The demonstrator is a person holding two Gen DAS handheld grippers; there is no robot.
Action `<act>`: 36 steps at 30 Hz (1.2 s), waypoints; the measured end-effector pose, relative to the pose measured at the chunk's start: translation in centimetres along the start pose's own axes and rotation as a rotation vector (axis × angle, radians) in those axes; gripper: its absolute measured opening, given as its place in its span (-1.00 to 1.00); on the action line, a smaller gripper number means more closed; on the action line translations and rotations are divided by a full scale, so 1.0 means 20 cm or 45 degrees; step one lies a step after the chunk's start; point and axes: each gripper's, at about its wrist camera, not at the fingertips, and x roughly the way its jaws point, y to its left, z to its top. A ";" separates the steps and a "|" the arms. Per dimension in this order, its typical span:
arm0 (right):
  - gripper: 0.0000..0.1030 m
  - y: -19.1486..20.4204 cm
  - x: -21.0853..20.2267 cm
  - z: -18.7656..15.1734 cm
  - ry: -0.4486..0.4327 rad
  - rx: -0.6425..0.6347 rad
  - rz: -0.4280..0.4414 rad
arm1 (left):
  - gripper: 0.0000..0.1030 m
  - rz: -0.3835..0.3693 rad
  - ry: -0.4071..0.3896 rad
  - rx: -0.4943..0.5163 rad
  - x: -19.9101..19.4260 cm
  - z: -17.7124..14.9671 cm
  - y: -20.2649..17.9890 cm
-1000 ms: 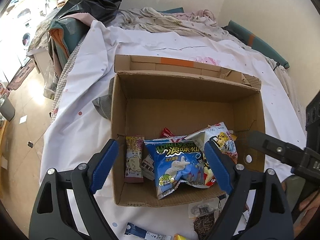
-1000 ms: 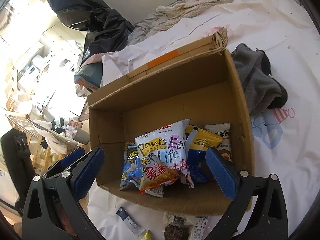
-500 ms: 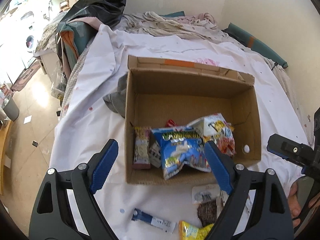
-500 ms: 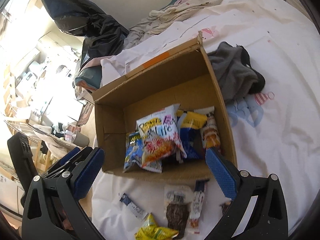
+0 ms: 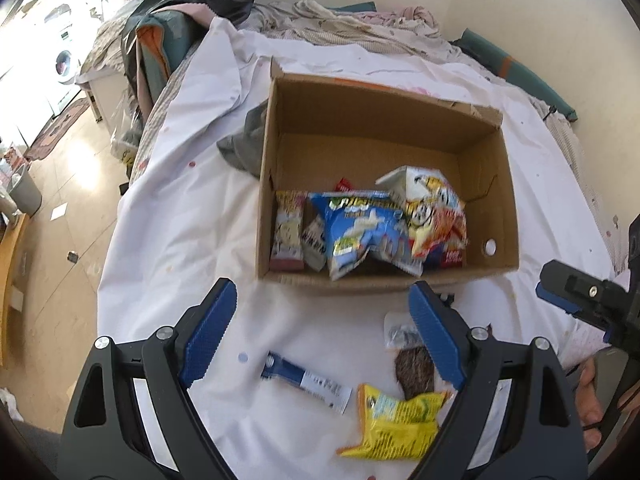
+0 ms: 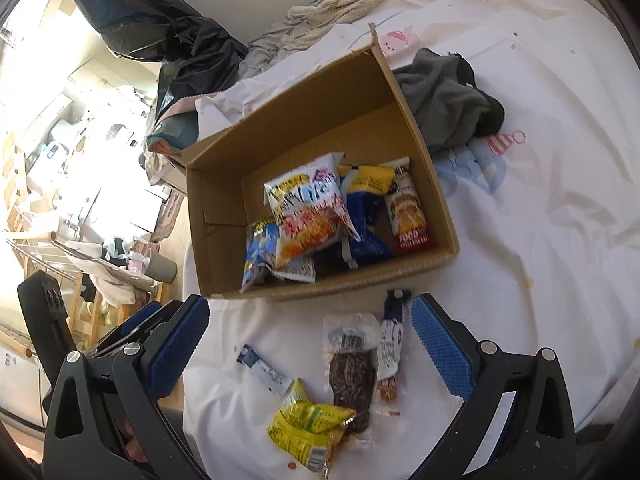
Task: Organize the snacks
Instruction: 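Withdraw both grippers from the box toward the remaining snacks, then grasp the blue-and-white bar with the left gripper and lift it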
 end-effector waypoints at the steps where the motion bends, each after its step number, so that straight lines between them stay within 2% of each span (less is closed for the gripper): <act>1: 1.00 0.00 0.00 -0.01 0.007 0.005 -0.001 | 0.66 0.007 0.009 -0.006 0.00 -0.01 0.01; 11: 1.00 -0.05 -0.04 -0.10 0.029 0.014 -0.026 | 0.66 0.037 0.068 -0.063 0.01 -0.12 0.05; 13: 1.00 -0.08 -0.05 -0.12 0.035 0.025 -0.048 | 0.66 0.025 0.066 -0.102 0.01 -0.12 0.08; 16: 1.00 -0.12 -0.05 -0.12 0.043 0.056 -0.062 | 0.66 -0.008 0.039 -0.229 -0.01 -0.10 0.17; 18: 1.00 -0.15 -0.05 -0.13 0.047 0.079 -0.066 | 0.66 -0.010 0.059 -0.305 -0.01 -0.10 0.23; 20: 1.00 -0.18 -0.05 -0.13 0.056 0.102 -0.068 | 0.66 -0.001 0.114 -0.354 0.03 -0.13 0.27; 23: 1.00 -0.22 -0.04 -0.13 0.070 0.126 -0.079 | 0.65 -0.008 0.294 -0.351 0.17 -0.19 0.27; 24: 1.00 -0.22 -0.04 -0.13 0.074 0.138 -0.076 | 0.62 -0.021 0.361 -0.372 0.22 -0.22 0.27; 25: 1.00 -0.23 -0.03 -0.13 0.076 0.149 -0.072 | 0.49 -0.023 0.401 -0.418 0.26 -0.24 0.28; 26: 1.00 -0.23 -0.03 -0.12 0.078 0.160 -0.070 | 0.36 -0.021 0.423 -0.466 0.29 -0.26 0.28; 27: 1.00 -0.23 -0.02 -0.12 0.079 0.163 -0.071 | 0.31 -0.015 0.449 -0.484 0.33 -0.28 0.28; 29: 1.00 -0.23 -0.01 -0.11 0.078 0.158 -0.079 | 0.18 -0.010 0.513 -0.476 0.41 -0.31 0.24; 33: 1.00 -0.23 0.01 -0.11 0.085 0.144 -0.110 | 0.18 -0.005 0.559 -0.442 0.51 -0.33 0.16; 36: 1.00 -0.25 0.02 -0.11 0.097 0.159 -0.120 | 0.18 0.039 0.572 -0.391 0.56 -0.34 0.12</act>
